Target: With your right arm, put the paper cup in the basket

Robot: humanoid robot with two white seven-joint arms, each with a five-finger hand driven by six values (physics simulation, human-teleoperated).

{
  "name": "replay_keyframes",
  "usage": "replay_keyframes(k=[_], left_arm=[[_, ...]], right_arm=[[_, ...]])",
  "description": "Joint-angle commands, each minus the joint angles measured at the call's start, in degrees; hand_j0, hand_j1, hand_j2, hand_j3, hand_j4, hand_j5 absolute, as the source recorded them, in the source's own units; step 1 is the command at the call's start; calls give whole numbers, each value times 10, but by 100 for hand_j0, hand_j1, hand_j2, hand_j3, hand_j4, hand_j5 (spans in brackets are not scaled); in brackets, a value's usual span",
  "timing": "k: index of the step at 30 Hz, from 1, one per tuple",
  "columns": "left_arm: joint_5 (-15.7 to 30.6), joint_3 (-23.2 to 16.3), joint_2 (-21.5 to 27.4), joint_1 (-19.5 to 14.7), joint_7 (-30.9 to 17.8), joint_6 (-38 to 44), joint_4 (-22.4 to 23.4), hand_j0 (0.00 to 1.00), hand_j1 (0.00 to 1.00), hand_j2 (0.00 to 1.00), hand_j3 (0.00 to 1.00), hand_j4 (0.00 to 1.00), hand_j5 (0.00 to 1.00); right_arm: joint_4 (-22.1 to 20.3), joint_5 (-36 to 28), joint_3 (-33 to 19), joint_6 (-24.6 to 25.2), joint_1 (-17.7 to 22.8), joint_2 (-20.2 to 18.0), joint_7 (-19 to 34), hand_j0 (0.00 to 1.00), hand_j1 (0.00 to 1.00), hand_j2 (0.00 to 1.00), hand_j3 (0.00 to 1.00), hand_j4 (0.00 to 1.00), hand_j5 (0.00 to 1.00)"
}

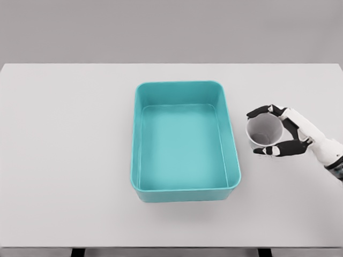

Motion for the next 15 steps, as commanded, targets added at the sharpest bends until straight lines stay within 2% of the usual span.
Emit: replay_keyframes(k=[1, 10, 15], left_arm=[[0, 0, 0, 0, 0, 0, -1, 100, 100, 100, 100, 100, 100], [0, 0, 0, 0, 0, 0, -1, 100, 100, 100, 100, 100, 100], [0, 0, 0, 0, 0, 0, 0, 100, 100, 100, 100, 100, 100]], right_arm=[[0, 11, 12, 0, -2, -1, 0, 57, 57, 57, 57, 57, 57], [0, 76, 18, 0, -60, -5, 0, 59, 59, 59, 59, 59, 59], [0, 98, 45, 0, -118, -1, -1, 59, 59, 59, 59, 59, 59]])
